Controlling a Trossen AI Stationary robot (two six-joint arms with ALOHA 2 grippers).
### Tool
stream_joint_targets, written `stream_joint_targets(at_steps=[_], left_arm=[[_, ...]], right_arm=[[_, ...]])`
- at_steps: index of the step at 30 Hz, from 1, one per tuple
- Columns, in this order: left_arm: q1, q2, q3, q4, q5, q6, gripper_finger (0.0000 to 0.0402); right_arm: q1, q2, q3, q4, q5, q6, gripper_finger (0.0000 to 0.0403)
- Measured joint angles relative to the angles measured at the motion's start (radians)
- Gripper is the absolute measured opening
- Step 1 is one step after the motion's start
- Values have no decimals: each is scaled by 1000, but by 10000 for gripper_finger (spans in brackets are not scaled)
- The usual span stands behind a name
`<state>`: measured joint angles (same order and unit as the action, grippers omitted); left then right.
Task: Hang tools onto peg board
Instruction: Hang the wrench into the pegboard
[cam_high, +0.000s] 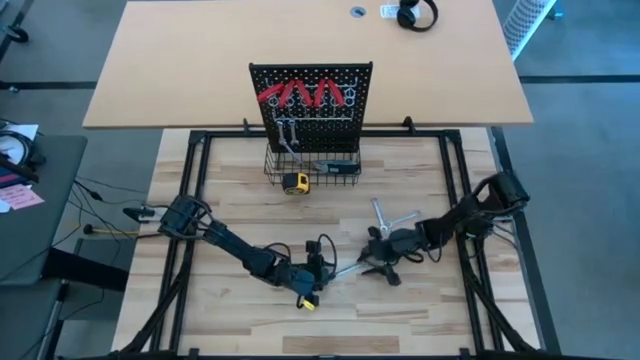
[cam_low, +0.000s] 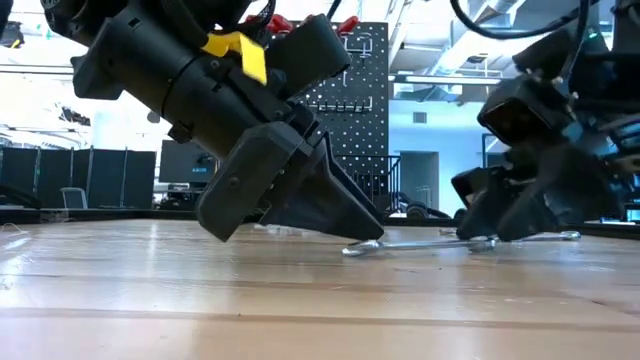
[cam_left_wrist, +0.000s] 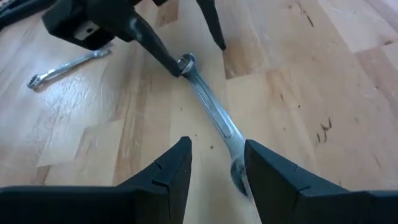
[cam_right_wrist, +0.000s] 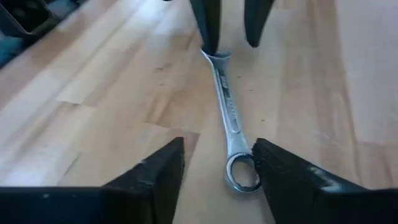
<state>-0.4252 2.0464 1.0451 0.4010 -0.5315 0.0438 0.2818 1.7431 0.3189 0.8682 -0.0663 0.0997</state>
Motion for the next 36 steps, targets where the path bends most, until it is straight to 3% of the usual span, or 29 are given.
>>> stream_joint_targets(at_steps=[2, 6, 10, 18, 21, 29, 36], left_arm=[[0, 0, 0, 8, 0, -3, 139], [1, 0, 0, 7, -1, -4, 138], [10, 0, 0, 9, -1, -34, 138], [45, 0, 0, 8, -1, -233, 138], [51, 0, -1, 7, 16, -230, 138], [53, 0, -1, 18, 40, -188, 139], [57, 0, -1, 65, 156, -156, 140]], right_arm=[[15, 35, 0, 5, 64, -8, 217], [17, 107, 22, 35, 92, -6, 206], [12, 161, 59, 45, 100, 0, 172], [9, 185, 101, 37, 100, 0, 86], [9, 186, 104, 38, 94, 5, 67], [9, 186, 102, 43, 91, 1, 62], [3, 188, 99, 62, 84, 0, 60]])
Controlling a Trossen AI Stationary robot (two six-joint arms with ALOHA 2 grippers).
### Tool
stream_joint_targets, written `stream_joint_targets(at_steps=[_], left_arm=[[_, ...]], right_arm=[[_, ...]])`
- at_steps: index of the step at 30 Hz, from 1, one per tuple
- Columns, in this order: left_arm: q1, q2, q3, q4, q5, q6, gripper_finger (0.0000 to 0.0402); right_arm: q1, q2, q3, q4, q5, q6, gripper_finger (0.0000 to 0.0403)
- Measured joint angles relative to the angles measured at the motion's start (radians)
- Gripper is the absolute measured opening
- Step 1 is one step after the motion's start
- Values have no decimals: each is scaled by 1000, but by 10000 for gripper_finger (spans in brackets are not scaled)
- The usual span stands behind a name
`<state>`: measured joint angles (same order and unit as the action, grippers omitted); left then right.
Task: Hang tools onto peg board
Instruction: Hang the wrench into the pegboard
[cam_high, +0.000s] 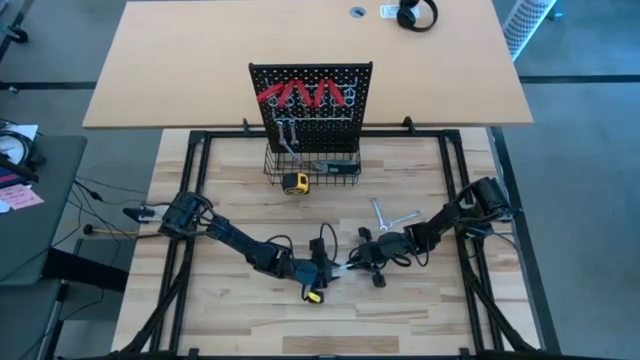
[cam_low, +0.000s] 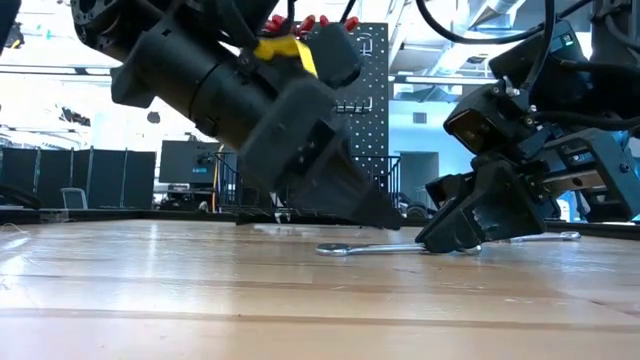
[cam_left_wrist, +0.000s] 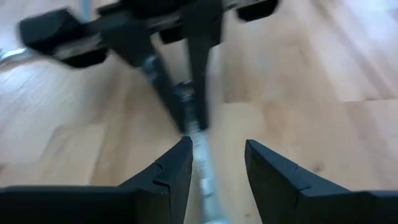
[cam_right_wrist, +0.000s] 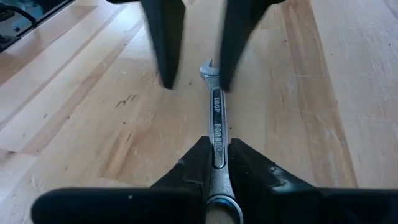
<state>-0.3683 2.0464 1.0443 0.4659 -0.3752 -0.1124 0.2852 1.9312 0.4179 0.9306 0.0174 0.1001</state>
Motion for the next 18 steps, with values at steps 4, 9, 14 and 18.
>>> stream_joint_targets(at_steps=[4, 9, 14, 18], left_arm=[[-1, 0, 0, -11, 8, 25, 140], [0, 0, 0, -42, -2, 63, 139], [0, 0, 0, -42, -4, 65, 139], [4, 0, 0, -42, -5, 65, 139]], right_arm=[[0, 0, -1, 3, 0, -1, 60], [0, 0, -1, 5, 1, -2, 60], [0, 1, -1, 8, 1, -3, 60], [0, 1, -1, 10, 2, -3, 60]])
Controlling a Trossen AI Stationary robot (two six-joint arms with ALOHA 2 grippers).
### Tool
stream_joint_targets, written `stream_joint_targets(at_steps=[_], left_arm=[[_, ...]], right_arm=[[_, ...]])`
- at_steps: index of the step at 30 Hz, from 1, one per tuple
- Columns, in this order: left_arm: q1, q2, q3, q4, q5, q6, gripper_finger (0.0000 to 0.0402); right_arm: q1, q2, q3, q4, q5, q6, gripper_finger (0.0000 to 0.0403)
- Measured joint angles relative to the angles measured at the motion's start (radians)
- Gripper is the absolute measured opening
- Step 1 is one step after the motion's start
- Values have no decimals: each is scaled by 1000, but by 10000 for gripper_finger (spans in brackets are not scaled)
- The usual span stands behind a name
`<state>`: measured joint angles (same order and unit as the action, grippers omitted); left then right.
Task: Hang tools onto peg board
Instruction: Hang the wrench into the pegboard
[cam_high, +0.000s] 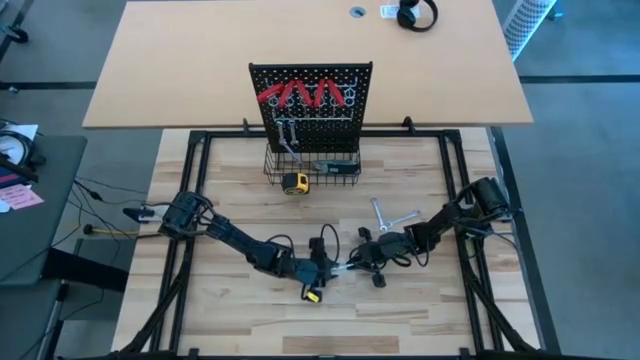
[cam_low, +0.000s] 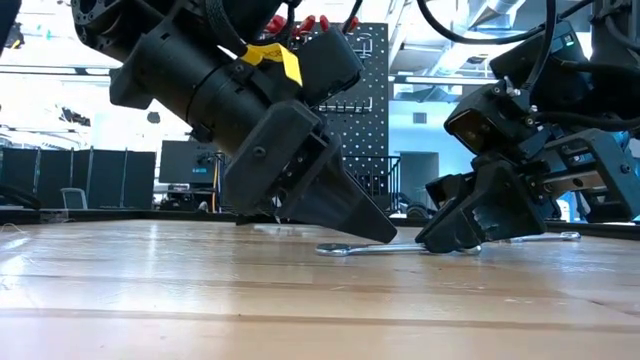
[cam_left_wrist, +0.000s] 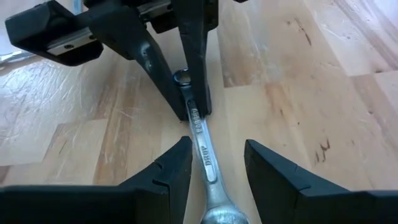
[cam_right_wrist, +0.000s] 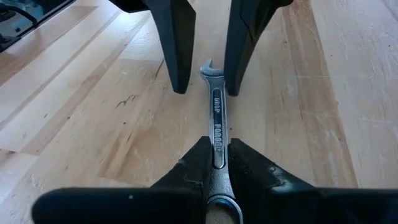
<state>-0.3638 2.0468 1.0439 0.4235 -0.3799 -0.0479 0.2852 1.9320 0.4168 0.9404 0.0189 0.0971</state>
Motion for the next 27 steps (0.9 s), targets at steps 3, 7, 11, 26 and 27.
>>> stream_joint_targets(at_steps=[3, 7, 11, 26, 27], left_arm=[[4, 0, 0, -3, -1, 0, 136], [8, 0, 0, -10, -2, -11, 125], [8, 0, 0, -21, 7, -14, 107], [13, 0, 0, -33, 14, -34, 82], [13, 0, 0, -40, 14, -39, 82]], right_arm=[[0, 2, -1, 15, 0, 0, 60], [0, 2, -1, 39, 0, 0, 59], [0, -12, -1, 38, 4, -1, 58], [0, -308, -2, -52, 7, 14, 116], [0, -330, -1, -80, 7, 18, 129]])
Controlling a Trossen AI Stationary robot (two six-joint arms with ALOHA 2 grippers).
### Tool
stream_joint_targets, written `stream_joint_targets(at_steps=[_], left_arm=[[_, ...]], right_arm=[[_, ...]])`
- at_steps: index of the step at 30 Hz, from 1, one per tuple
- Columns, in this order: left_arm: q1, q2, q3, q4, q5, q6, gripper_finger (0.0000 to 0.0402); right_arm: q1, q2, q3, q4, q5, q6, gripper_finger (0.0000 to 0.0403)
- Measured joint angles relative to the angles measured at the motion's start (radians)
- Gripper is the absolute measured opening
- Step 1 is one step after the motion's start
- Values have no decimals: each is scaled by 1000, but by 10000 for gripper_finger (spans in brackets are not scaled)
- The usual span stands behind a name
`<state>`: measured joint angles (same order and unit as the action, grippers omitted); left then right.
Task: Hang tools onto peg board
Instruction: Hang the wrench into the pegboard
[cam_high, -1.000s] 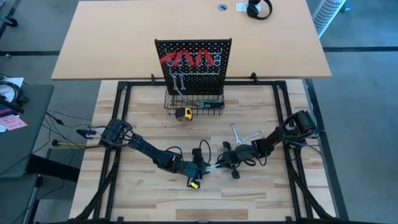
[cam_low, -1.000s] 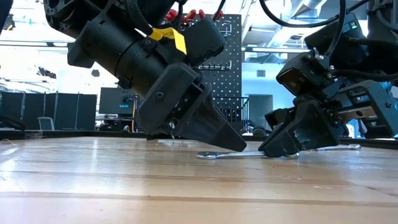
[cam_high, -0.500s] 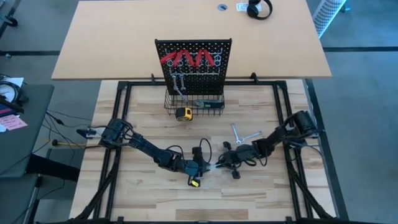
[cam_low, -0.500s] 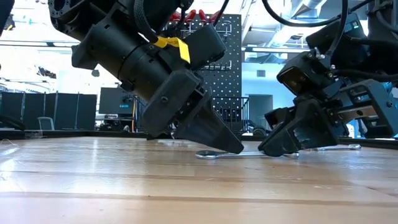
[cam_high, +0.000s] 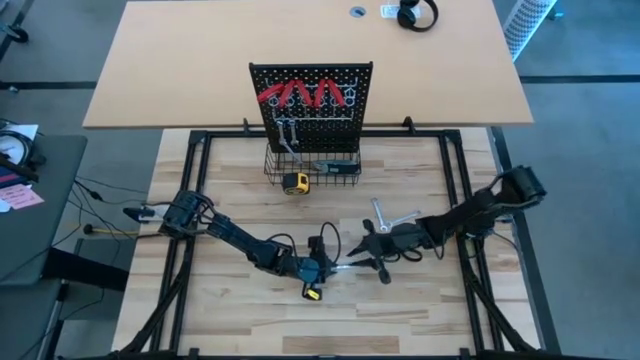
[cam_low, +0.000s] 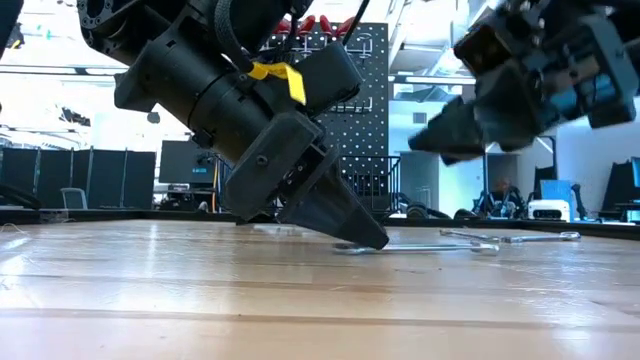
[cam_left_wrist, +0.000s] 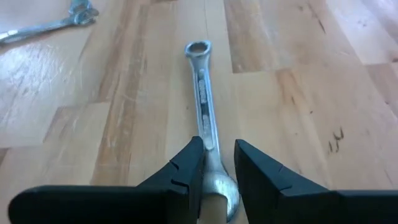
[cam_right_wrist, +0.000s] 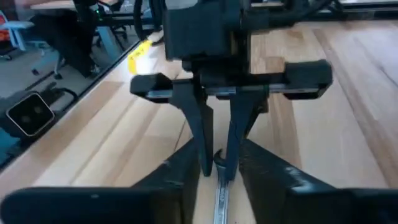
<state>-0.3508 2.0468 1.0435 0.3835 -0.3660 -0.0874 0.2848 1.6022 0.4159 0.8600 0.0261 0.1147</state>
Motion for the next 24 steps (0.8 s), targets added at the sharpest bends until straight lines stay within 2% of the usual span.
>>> stream_joint_targets(at_steps=[6, 13, 18, 24], left_arm=[[1, 0, 0, -29, -2, -16, 82], [1, 0, 0, -33, -5, -30, 82], [-1, -1, 2, -57, -6, -15, 82], [-20, 2, 0, 26, -16, 41, 82]], right_arm=[[22, -28, -1, -238, 0, 47, 183], [71, 148, 2, -170, 95, 69, 184], [100, 238, 6, -136, 138, 66, 144], [97, 277, 12, -78, 125, 103, 42]])
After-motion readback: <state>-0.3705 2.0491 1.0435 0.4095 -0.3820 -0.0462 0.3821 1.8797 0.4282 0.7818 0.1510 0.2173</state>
